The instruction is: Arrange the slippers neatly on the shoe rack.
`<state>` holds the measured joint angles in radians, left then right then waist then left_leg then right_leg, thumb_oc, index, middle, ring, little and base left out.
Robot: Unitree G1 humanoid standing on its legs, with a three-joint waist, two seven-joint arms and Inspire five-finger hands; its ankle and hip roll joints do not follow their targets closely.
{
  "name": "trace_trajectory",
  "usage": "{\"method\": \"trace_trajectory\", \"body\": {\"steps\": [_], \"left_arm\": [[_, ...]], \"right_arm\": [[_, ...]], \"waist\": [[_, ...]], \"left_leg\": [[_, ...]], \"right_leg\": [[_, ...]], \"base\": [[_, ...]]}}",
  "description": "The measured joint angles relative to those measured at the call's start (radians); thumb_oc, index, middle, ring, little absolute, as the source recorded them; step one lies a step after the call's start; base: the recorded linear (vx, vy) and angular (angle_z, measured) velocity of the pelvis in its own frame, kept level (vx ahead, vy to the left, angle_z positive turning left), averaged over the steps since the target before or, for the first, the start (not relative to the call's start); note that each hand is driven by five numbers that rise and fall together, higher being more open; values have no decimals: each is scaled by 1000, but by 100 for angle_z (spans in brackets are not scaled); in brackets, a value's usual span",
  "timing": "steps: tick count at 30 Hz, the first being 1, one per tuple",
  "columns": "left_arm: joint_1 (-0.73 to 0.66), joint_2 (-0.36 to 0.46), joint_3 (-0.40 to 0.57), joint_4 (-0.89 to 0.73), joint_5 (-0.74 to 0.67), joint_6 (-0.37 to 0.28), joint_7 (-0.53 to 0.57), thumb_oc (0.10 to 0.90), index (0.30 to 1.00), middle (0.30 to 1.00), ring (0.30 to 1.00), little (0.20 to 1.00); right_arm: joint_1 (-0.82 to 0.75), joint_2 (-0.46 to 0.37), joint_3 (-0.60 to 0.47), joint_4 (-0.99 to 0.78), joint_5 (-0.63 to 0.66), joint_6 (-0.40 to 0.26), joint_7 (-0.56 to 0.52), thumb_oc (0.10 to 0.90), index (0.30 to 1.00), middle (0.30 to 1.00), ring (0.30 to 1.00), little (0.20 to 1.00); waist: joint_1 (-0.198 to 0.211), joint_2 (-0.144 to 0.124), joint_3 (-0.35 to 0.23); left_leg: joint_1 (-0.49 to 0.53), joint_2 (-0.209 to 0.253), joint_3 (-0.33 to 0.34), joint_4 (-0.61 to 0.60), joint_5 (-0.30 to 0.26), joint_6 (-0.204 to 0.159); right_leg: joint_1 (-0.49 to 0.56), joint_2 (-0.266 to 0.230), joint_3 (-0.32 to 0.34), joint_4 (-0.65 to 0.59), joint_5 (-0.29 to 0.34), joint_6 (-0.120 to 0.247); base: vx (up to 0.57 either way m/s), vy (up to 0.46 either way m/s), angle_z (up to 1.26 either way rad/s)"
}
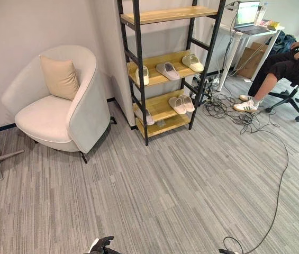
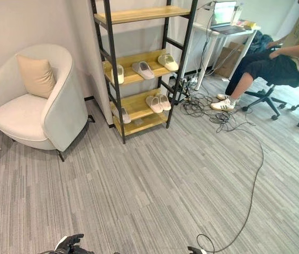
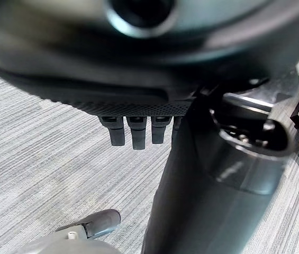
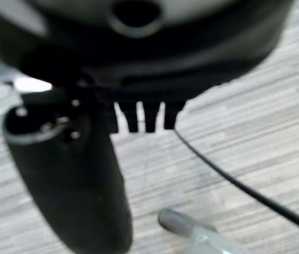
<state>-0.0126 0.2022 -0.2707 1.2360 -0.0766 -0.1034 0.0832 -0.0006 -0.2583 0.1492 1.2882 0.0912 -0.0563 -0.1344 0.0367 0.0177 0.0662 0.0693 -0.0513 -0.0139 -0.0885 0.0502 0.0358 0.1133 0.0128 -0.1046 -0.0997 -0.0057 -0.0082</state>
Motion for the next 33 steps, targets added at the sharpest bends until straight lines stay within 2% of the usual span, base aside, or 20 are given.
{"method": "trace_trajectory", "body": {"steps": [8,15,18,21,22,23,24,26,27,28,30,31,32,33], "left_arm": [[3,0,0,0,0,0,0,800,900,900,900,900],[3,-1,-1,1,0,1,0,800,900,900,900,900],[-3,-1,-1,1,0,1,3,800,900,900,900,900],[-20,0,1,2,-2,1,17,800,900,900,900,900],[-27,2,16,4,-4,0,20,800,900,900,900,900],[-46,4,41,9,-10,-1,22,800,900,900,900,900],[-56,3,45,11,-17,-1,26,800,900,900,900,900],[-92,4,46,14,-27,-1,37,800,900,900,900,900],[-107,4,48,12,-32,-2,39,800,900,900,900,900],[-111,4,52,13,-40,-2,39,800,900,900,900,900],[-113,0,46,12,-41,-2,38,800,900,900,900,900],[-112,0,47,14,-42,-1,38,800,900,900,900,900],[-113,-1,46,20,-42,-1,37,800,900,900,900,900],[-114,-1,46,21,-41,0,36,800,900,900,900,900]], "right_arm": [[2,-1,-1,1,1,1,0,800,900,900,900,900],[1,-4,-1,1,1,1,0,800,900,900,900,900],[-1,-4,-1,1,1,0,-1,800,900,900,900,900],[-18,-4,-1,4,3,0,0,800,900,900,900,900],[-24,-4,-2,4,7,0,-1,800,900,900,900,900],[-42,-4,-2,3,9,-1,-1,800,900,900,900,900],[-48,-6,-2,2,10,-2,-3,800,900,900,900,900],[-68,-9,-2,2,12,-3,-6,800,900,900,900,900],[-67,-8,-1,3,13,-2,-7,800,900,900,900,900],[-64,-7,-5,3,32,-2,-8,800,900,900,900,900],[-67,-11,-25,4,75,0,-13,800,900,900,900,900],[-78,-9,-31,10,95,1,-18,800,900,900,900,900],[-93,-7,-31,23,100,1,-21,800,900,900,900,900],[-113,-9,-31,33,108,1,-20,800,900,900,900,900]], "waist": [[-1,21,0],[-3,24,0],[-2,22,3],[4,10,22],[11,-4,32],[12,-31,51],[15,-39,60],[25,-56,85],[30,-61,89],[27,-64,94],[24,-62,97],[22,-51,111],[26,-55,115],[29,-40,121]], "left_leg": [[0,2,-1,0,0,-1],[-3,5,-2,1,0,-3],[-34,7,-2,37,-10,-20],[-72,9,-8,104,-19,-39],[-92,3,-25,154,-14,-62],[-148,-15,-48,260,-12,-89],[-181,-20,-56,318,-5,-102],[-264,-24,-68,462,-1,-109],[-293,-21,-81,509,-13,-111],[-313,-10,-88,525,-15,-108],[-309,0,-95,408,-16,-107],[-296,-17,-100,295,-17,-105],[-284,-34,-105,189,-15,-108],[-275,-39,-102,111,1,-109]], "right_leg": [[0,2,0,0,-4,2],[-3,6,3,0,-9,-1],[-16,8,5,0,-10,-5],[-24,8,12,0,-12,-22],[-23,2,25,1,-9,-37],[-24,-16,31,5,0,-50],[-31,-19,35,13,2,-53],[-35,-19,41,14,12,-75],[-35,-17,41,8,25,-93],[-30,-7,44,7,13,-103],[-46,-4,53,8,17,-107],[-42,0,70,8,16,-86],[-47,-3,86,7,12,-81],[-45,2,101,7,12,-74]], "base": [[29,-53,0],[25,-83,0],[-8,-100,0],[8,-77,-6],[15,-123,-23],[18,-83,-23],[18,-82,-16],[76,-35,-12],[166,-16,-9],[193,25,-9],[293,84,-8],[338,119,-20],[272,107,-35],[250,122,-46]]}}
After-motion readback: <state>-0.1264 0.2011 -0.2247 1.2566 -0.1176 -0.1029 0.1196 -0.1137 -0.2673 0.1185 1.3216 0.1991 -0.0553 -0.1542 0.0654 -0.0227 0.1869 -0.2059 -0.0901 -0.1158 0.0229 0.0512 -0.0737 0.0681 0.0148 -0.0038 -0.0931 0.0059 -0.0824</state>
